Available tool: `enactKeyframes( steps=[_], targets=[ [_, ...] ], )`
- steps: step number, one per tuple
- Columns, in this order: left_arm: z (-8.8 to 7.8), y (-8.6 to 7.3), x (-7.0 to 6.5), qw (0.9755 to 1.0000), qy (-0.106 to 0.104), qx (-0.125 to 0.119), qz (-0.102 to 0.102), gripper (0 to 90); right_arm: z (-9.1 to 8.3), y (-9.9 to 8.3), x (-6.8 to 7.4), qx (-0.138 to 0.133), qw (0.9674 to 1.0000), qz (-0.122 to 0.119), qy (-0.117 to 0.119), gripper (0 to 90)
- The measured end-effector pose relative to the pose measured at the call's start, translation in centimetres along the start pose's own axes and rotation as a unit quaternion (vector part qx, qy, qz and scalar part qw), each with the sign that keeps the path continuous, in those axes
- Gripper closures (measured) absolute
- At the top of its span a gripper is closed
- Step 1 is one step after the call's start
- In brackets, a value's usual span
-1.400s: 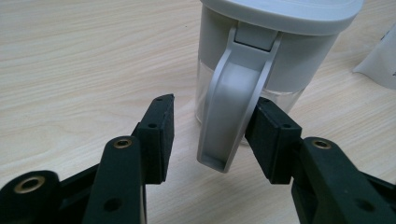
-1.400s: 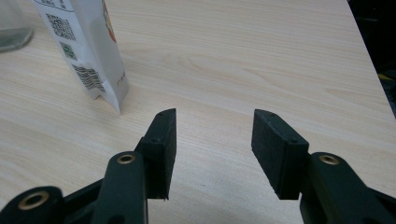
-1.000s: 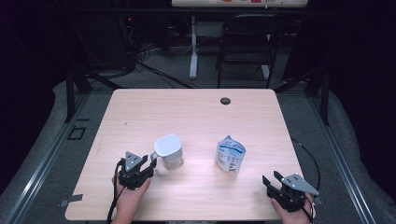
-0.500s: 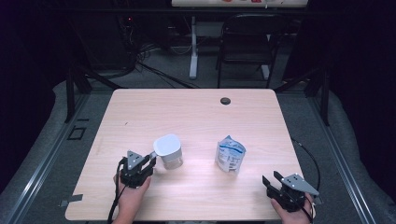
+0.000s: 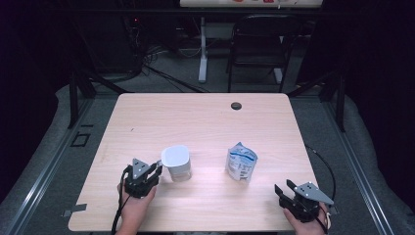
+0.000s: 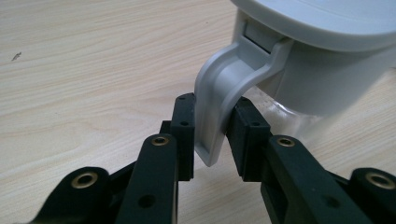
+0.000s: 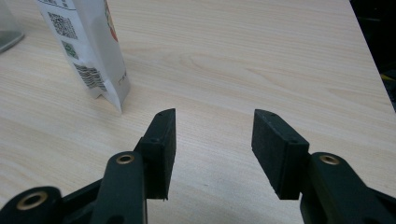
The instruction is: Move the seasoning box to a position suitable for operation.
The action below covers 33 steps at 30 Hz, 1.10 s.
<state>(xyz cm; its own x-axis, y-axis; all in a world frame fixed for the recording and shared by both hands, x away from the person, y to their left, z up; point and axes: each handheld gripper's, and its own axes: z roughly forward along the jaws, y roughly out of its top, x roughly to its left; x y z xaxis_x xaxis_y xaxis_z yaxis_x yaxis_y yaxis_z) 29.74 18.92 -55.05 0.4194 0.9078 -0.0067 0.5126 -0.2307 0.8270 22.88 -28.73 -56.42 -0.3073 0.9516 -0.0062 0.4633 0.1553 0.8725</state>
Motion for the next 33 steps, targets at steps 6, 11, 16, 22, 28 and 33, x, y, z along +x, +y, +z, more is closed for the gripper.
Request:
enactKeyframes(
  steps=[6,11,16,22,28,33],
  targets=[
    [-0.2,-0.1,-0.4,0.9999,-0.006,0.001,0.014,83.4,0.1,0.0,0.0,-0.001,1.0,0.002,0.0,50.4],
    [-0.3,-0.2,-0.4,0.9998,-0.008,0.0,0.016,83.6,0.1,-0.1,0.0,0.0,1.0,0.001,0.0,50.3],
    [-0.5,-0.3,-0.5,0.9999,-0.008,0.0,0.014,83.7,0.1,-0.1,0.0,0.002,1.0,0.0,-0.001,50.4],
    [-0.7,-0.4,-0.6,0.9999,-0.013,0.001,0.011,83.5,0.1,-0.1,0.0,0.002,1.0,0.002,0.0,50.4],
    [-1.2,-0.6,-0.9,0.9997,-0.019,0.006,0.013,83.5,0.1,-0.1,0.0,0.003,1.0,0.001,-0.001,50.3],
    [-1.5,-0.7,-1.2,0.9996,-0.021,0.01,0.014,83.5,0.1,-0.1,0.1,0.001,1.0,0.003,0.001,50.4]
  ],
)
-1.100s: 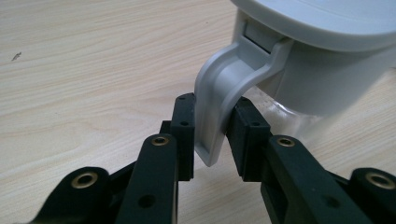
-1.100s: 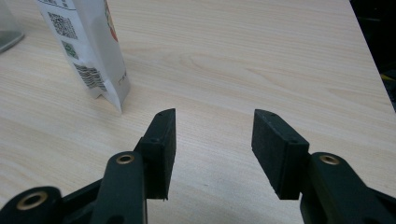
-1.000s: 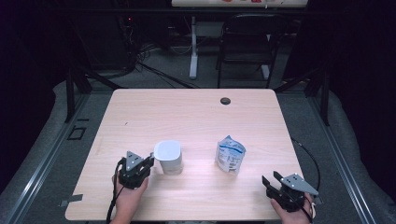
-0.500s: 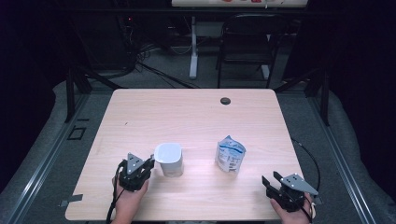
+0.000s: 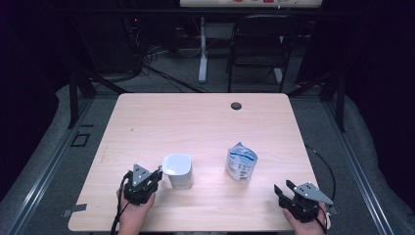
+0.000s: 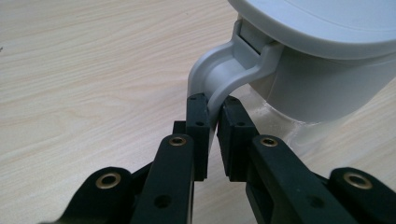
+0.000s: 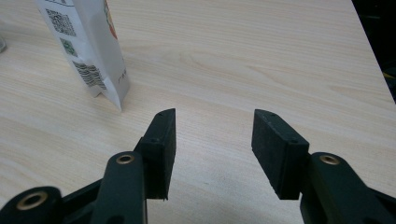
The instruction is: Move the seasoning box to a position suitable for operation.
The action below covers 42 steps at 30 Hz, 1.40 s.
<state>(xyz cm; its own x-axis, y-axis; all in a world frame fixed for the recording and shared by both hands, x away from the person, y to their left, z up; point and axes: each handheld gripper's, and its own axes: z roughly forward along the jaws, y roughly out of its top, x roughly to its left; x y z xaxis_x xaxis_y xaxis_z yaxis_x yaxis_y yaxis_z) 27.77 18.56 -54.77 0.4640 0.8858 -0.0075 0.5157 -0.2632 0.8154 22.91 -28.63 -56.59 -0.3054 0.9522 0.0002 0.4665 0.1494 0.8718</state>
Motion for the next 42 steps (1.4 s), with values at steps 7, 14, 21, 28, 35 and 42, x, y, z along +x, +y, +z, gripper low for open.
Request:
enactKeyframes(
  steps=[7,14,21,28,35,42],
  targets=[
    [-0.4,-0.2,-0.6,1.0,-0.003,0.001,0.002,83.5,-0.1,0.0,0.0,0.002,1.0,-0.003,-0.001,50.4],
    [-0.7,-0.4,-1.4,1.0,-0.007,0.003,0.006,83.5,-0.1,0.1,0.1,0.0,1.0,-0.003,0.0,50.4],
    [-1.2,-0.6,-2.0,0.9998,-0.011,0.009,0.012,83.5,-0.1,0.1,0.2,-0.001,1.0,-0.005,0.0,50.4],
    [-1.5,-0.9,-2.9,0.9998,-0.016,0.003,0.01,83.4,-0.1,0.2,0.3,0.001,1.0,-0.009,0.002,50.4],
    [-1.6,-0.9,-3.5,0.9997,-0.022,0.007,0.01,83.3,-0.2,0.3,0.5,-0.002,0.9999,-0.012,0.004,50.4],
    [-1.7,-1.0,-4.1,0.9996,-0.024,0.01,0.013,83.3,-0.1,0.3,0.7,-0.003,0.9999,-0.014,0.007,50.5]
  ],
)
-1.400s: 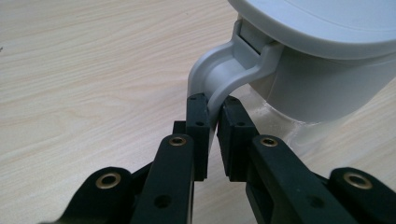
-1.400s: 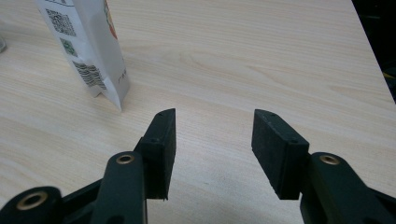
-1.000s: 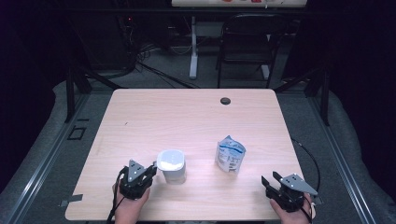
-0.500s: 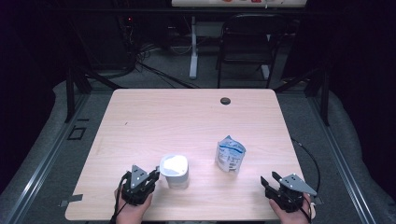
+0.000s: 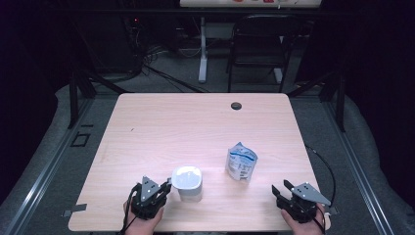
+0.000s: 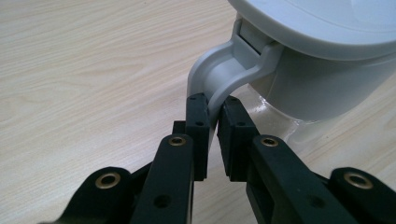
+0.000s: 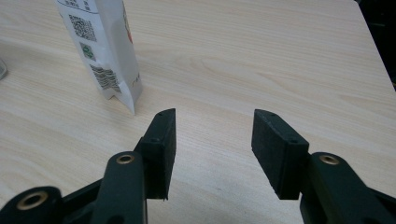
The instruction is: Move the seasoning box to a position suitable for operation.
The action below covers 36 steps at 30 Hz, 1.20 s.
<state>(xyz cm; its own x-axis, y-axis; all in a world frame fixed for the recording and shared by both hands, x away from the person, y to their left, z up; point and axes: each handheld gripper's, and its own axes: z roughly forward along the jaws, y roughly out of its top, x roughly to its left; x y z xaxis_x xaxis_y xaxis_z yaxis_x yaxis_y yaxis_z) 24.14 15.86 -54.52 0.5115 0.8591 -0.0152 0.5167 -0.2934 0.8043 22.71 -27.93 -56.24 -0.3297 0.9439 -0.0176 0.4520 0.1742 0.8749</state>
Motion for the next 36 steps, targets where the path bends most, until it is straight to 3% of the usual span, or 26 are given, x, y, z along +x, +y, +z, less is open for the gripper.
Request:
enactKeyframes(
  steps=[13,20,30,36],
  targets=[
    [-0.2,-0.1,0.0,1.0,-0.008,0.001,0.0,82.9,0.1,0.0,0.2,0.0,1.0,-0.002,0.003,50.5],
    [-0.3,-0.1,0.0,0.9996,-0.027,-0.002,-0.003,82.0,0.1,0.0,0.1,0.003,1.0,-0.003,0.004,50.5],
    [-1.3,0.5,0.8,0.9984,-0.054,-0.002,-0.014,68.2,0.1,0.0,0.1,0.004,1.0,-0.002,0.004,50.5],
    [-2.1,0.8,1.2,0.9981,-0.056,-0.017,-0.019,64.5,0.1,0.0,0.1,0.002,1.0,-0.001,0.002,50.5]
  ],
)
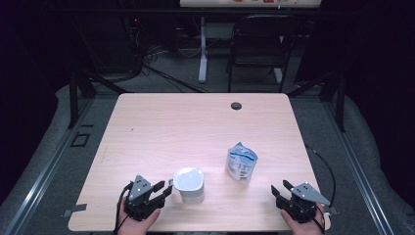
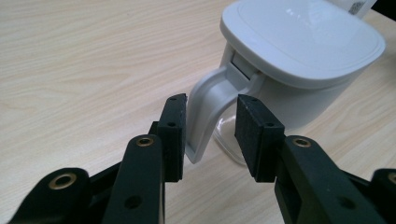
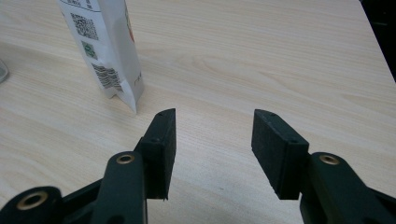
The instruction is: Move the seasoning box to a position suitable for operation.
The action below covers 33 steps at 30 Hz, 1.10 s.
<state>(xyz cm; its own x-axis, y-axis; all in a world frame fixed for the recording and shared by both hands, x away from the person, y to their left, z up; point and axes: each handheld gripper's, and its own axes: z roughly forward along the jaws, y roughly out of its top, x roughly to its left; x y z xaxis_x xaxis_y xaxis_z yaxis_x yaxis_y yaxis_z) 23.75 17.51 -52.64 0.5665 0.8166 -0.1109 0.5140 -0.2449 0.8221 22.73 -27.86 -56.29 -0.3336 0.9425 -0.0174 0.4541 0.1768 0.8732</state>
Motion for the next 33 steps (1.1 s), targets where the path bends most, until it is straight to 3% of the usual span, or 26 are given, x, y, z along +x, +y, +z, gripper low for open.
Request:
enactKeyframes(
  steps=[12,22,33],
  targets=[
    [-0.9,0.5,0.8,0.9999,0.007,-0.011,-0.011,66.0,0.0,0.2,0.0,-0.004,1.0,0.0,0.002,50.5],
    [-1.6,1.5,2.1,0.9995,-0.012,-0.018,-0.022,65.9,0.2,0.4,0.4,0.002,1.0,-0.008,0.001,50.5],
    [-1.2,2.6,1.5,0.9995,-0.022,-0.022,0.005,60.2,0.3,1.3,1.7,-0.011,0.9998,-0.01,0.013,49.6]
  ],
)
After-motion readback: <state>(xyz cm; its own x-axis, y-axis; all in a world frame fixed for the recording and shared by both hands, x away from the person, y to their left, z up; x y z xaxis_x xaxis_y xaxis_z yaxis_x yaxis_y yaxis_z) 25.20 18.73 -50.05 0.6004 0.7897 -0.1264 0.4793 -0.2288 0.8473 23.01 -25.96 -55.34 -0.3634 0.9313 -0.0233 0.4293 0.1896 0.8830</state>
